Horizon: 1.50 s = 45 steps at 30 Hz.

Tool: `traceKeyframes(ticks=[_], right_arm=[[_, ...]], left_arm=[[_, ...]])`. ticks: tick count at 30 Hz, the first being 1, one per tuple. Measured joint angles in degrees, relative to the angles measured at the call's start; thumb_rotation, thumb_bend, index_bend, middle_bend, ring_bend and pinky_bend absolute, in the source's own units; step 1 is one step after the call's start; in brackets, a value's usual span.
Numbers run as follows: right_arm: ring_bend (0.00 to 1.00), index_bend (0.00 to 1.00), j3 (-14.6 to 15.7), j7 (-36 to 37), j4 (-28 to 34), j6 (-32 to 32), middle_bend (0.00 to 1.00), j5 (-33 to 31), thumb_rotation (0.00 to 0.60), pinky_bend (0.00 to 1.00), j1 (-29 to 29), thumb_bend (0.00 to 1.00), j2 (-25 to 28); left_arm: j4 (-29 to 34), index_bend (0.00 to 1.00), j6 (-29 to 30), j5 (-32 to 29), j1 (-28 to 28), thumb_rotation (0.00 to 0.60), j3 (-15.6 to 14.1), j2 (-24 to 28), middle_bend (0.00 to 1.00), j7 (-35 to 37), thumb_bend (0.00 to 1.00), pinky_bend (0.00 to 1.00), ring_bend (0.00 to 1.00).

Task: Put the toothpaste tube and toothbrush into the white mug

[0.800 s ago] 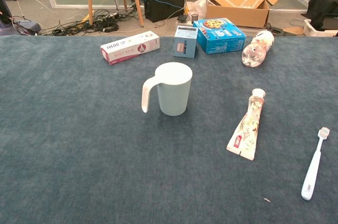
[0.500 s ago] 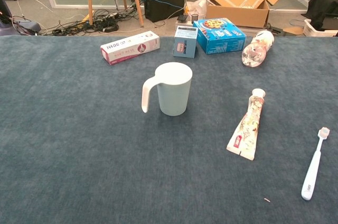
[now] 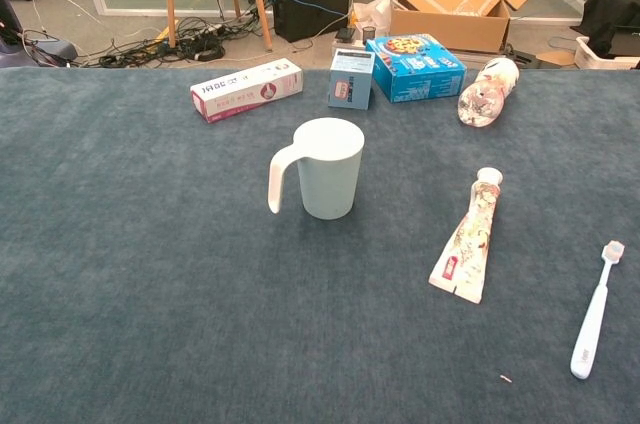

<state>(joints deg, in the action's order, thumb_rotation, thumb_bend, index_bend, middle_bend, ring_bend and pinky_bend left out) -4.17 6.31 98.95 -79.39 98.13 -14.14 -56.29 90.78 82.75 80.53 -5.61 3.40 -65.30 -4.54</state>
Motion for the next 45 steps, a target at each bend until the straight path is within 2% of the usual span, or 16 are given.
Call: traceKeyframes(ticks=[7, 10, 20, 26, 30, 38, 45], right_arm=[[0.0, 0.39, -4.0, 2.3, 5.0, 7.6, 0.06, 0.4, 0.6, 0.17, -8.5, 0.11, 5.0], [0.0, 0.41, -5.8, 1.2, 6.6, 11.0, 0.03, -1.0, 0.6, 0.14, -11.8, 0.11, 5.9], [0.0, 0.42, -10.2, -13.0, 10.4, 22.4, 0.0, -10.5, 0.6, 0.1, -20.2, 0.11, 5.9], [0.0, 0.42, -11.5, -23.7, 9.9, 28.2, 0.0, -19.3, 0.6, 0.1, -26.5, 0.11, 0.4], [0.0, 0.42, -11.4, -28.0, 7.8, 29.7, 0.0, -22.0, 0.6, 0.1, -29.6, 0.13, -5.0], [0.0, 0.42, -10.3, -33.6, 2.1, 31.9, 0.0, -27.2, 0.6, 0.1, -34.9, 0.14, -13.1], [0.0, 0.42, -9.1, -36.1, -1.5, 33.5, 0.0, -30.5, 0.6, 0.1, -38.1, 0.16, -17.2]], left_arm=[[0.4, 0.21, 0.8, 0.5, 0.5, 0.6, -0.2, 0.1, 0.33, -0.1, 0.0, 0.25, 0.32], [0.4, 0.21, 0.7, 0.4, 0.5, 0.6, -0.2, 0.1, 0.34, -0.2, 0.0, 0.25, 0.32], [0.1, 0.21, 0.3, -0.7, 0.6, 0.6, 0.3, 0.7, 0.35, 1.0, 0.0, 0.25, 0.32], [0.8, 0.21, 1.0, -0.6, 1.0, 0.6, 0.4, 1.3, 0.36, 1.7, 0.0, 0.25, 0.32], [1.0, 0.21, 1.2, -0.6, 1.3, 0.6, 0.4, 1.9, 0.37, 2.4, 0.0, 0.25, 0.32], [1.3, 0.21, 1.4, -0.8, 1.8, 0.6, 0.3, 2.6, 0.38, 3.3, 0.0, 0.25, 0.32], [1.6, 0.21, 1.6, -1.0, 2.3, 0.6, 0.2, 3.2, 0.38, 4.0, 0.0, 0.25, 0.32]])
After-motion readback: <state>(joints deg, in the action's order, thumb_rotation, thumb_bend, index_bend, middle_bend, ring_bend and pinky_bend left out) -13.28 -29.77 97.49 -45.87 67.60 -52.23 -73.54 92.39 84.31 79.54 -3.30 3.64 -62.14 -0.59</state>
